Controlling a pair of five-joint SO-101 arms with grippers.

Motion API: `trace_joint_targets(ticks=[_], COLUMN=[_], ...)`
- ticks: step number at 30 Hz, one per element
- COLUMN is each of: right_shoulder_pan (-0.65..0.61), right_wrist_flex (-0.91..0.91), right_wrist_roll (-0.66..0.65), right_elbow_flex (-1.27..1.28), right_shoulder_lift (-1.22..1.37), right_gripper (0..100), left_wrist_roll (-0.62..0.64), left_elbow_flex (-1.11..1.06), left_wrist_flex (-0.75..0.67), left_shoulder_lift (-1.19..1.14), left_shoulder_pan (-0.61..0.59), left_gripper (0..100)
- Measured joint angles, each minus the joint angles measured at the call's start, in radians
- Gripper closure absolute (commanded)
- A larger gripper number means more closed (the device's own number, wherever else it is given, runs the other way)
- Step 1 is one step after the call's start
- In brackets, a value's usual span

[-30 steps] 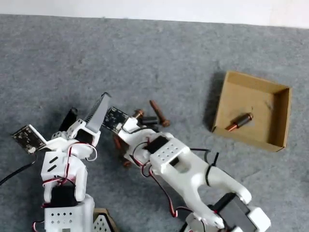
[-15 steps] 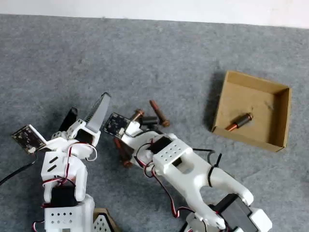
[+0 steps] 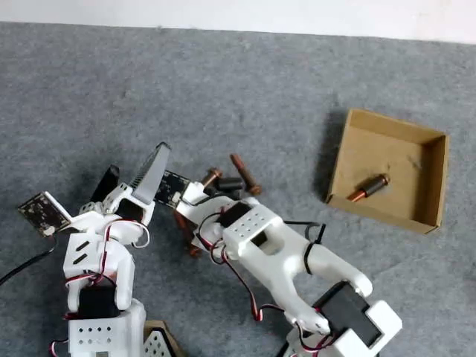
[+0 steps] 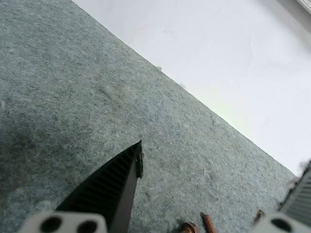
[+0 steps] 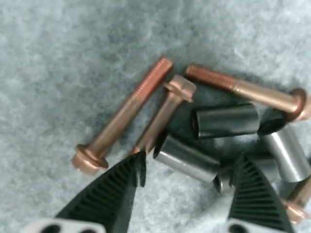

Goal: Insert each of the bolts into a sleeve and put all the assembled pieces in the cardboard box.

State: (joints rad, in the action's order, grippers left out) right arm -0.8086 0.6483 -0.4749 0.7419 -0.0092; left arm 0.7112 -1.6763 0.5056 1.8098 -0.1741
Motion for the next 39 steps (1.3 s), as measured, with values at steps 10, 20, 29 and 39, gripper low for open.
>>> trace_joint_targets(ticks=[10,20,29,39], right_shoulder_pan=[0.000,0.026,0.069,0.069], right_wrist_flex=[0.037,0.040,0.058,0.064], right_wrist_roll=[0.000,0.000,-0.074,-0.112], right_elbow_flex=[-0.002,-0.006,-0.006,-0.017], right_shoulder_lift=[0.009,0.011,0.038,0.044], right_gripper=[74.3,74.3,74.3,74.3], left_wrist_roll=[0.000,0.000,0.000,0.000], left_elbow_flex=[0.000,0.000,0.000,0.000], left_wrist_flex=[0.000,0.000,0.000,0.000], left_shoulder_lift=[0.000,0.000,0.000,0.000], left_shoulder_pan=[0.000,0.000,0.000,0.000], left_gripper=[55,55,55,55])
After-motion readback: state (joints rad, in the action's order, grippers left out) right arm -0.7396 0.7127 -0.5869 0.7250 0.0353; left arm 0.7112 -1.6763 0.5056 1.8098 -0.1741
